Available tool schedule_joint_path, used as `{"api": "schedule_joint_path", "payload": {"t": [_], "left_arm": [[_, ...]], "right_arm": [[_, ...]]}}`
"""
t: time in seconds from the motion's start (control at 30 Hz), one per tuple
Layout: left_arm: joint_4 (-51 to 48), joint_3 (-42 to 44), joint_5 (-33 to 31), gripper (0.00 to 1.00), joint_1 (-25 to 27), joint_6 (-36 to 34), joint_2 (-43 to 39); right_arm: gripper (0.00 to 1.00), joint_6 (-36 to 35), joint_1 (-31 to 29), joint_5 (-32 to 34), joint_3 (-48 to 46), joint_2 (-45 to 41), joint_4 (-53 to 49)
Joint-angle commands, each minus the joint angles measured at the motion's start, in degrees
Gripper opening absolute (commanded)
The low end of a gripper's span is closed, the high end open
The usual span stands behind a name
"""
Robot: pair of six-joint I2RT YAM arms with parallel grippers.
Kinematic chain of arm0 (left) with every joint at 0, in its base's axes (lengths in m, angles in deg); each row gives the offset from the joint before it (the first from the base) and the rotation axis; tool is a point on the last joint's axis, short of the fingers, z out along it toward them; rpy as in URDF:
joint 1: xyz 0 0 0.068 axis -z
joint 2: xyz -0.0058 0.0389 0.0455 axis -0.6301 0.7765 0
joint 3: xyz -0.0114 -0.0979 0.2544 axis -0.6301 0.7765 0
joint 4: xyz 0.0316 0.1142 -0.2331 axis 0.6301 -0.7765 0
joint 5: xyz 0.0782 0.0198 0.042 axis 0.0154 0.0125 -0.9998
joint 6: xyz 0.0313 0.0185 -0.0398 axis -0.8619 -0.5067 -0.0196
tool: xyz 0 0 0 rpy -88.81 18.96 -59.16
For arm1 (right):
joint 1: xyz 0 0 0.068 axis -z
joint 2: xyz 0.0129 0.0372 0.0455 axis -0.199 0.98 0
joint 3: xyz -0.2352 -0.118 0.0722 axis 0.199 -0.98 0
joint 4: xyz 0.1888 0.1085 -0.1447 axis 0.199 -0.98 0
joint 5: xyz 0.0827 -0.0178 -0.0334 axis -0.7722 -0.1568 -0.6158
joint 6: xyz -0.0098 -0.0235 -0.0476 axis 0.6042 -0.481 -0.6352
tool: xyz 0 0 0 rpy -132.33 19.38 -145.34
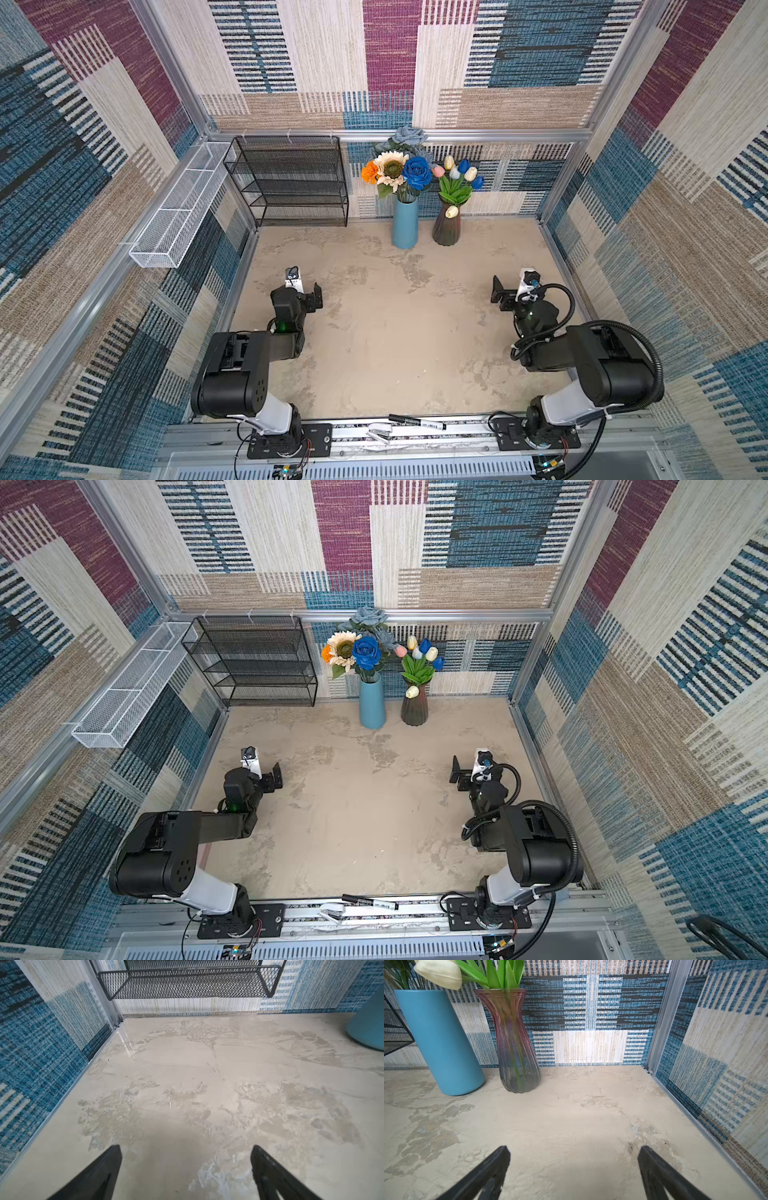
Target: Arrange the flowers into the vase
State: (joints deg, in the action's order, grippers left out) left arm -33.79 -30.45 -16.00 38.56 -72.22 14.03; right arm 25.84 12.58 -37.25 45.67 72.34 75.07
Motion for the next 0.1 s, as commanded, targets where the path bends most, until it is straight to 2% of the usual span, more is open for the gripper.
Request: {"api": "schedule_joint_path", "payload": {"t": [0.0,0.07], "left_arm": [[-0.90,-0.31,0.85,1.00,-0.04,1.41,-0.20],[-0.43,-0.04,0.85,1.00,0.05,1.32,-0.36]], "right_arm": [[1.00,0.44,-0.05,-1.11,-0.40,-0.30,0.96],[1.00,0.44,-0.09,-1.14,-0.53,-0.32,1.11]]}}
